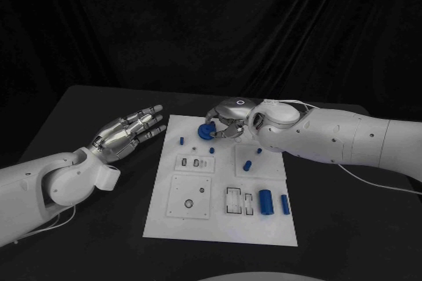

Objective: Assemble the parts on the task board

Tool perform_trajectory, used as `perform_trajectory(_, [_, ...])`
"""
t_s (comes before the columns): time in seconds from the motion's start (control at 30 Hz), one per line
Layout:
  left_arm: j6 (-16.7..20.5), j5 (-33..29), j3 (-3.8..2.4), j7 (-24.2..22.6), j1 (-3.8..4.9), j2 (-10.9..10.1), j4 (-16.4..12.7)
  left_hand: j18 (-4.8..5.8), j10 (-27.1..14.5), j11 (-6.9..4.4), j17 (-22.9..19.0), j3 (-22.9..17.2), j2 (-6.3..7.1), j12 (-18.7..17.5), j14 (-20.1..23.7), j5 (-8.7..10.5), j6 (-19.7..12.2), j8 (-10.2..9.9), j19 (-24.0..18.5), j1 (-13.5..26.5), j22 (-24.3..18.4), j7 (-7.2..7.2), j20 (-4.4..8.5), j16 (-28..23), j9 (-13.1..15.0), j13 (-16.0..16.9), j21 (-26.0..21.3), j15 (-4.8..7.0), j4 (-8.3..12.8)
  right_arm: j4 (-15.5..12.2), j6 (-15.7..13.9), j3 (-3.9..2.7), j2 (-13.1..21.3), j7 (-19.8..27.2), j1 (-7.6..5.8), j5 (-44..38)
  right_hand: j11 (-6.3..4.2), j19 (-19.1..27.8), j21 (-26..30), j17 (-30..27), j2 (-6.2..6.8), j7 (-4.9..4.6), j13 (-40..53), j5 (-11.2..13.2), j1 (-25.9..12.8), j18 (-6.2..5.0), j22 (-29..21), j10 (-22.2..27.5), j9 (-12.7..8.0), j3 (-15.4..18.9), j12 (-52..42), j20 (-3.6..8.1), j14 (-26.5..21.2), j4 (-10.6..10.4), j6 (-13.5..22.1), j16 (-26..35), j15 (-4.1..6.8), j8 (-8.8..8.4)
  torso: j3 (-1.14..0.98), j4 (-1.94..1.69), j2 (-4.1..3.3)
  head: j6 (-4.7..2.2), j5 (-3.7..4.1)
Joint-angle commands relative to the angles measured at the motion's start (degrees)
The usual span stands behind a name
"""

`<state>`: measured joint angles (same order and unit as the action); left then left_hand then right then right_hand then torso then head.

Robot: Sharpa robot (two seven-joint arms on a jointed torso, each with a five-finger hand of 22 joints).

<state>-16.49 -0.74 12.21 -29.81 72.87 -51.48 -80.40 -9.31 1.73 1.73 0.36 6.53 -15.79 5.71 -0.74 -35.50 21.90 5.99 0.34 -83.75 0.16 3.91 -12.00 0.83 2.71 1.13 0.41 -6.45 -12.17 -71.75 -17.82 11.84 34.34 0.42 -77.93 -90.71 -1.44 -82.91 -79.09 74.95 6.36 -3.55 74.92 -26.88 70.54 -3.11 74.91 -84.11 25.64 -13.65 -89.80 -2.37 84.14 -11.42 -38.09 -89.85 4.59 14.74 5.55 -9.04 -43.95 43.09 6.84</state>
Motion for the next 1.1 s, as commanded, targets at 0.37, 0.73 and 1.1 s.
perform_trajectory(0.37, [-1.1,0.1,-0.05,-0.3,-0.17,0.1,0.0,-0.53,-0.1,0.52,-0.1,-0.4,-0.1,-0.3,0.2,-0.38,-0.4,0.2,-0.1,-0.5,0.0,0.08,-0.06,-0.3,0.0,0.0,-0.2,0.14,0.0,-0.4,1.2,0.01,0.4,-0.3,0.05,-0.1,0.2,0.9,1.2,15.1,-0.12,0.13,15.1,4.4,-1.0,-0.16,8.8,-5.9,-2.7,1.4,-0.2,0.05,5.9,0.3,2.1,-0.2,-0.37,-2.56,-0.02,0.06,0.03,0.27,-0.07])
perform_trajectory(0.73, [-1.1,0.1,-0.05,-0.2,-0.2,0.1,0.0,-0.52,-0.1,0.55,-0.1,-0.5,-0.09,-0.4,0.2,-0.38,-0.4,0.2,-0.1,-0.5,0.0,0.1,-0.06,-0.3,0.0,0.0,-0.2,0.13,0.0,-0.7,2.0,0.01,0.8,-0.6,0.07,-0.1,0.22,1.2,1.7,15.1,-0.36,0.1,15.1,4.8,-0.8,-0.27,8.7,-5.9,-3.1,1.6,-0.2,0.05,5.9,0.6,1.4,-0.2,-0.38,-2.61,0.0,0.02,0.02,0.31,-0.1])
perform_trajectory(1.1, [-1.2,0.1,-0.05,0.0,-0.23,0.1,0.0,-0.52,-0.1,0.55,-0.1,-0.5,-0.09,-0.4,0.2,-0.38,-0.4,0.2,-0.1,-0.5,0.0,0.1,-0.06,-0.3,0.0,0.0,-0.2,0.13,0.0,-0.8,2.6,0.01,1.1,-1.0,0.08,-0.1,0.52,1.3,2.1,15.1,-0.93,-0.3,15.1,4.4,-0.9,-0.3,8.7,-5.9,-3.7,1.9,-0.2,-0.1,5.9,0.7,-1.9,-0.2,-0.6,-1.8,-0.01,0.03,0.03,0.39,-0.03])
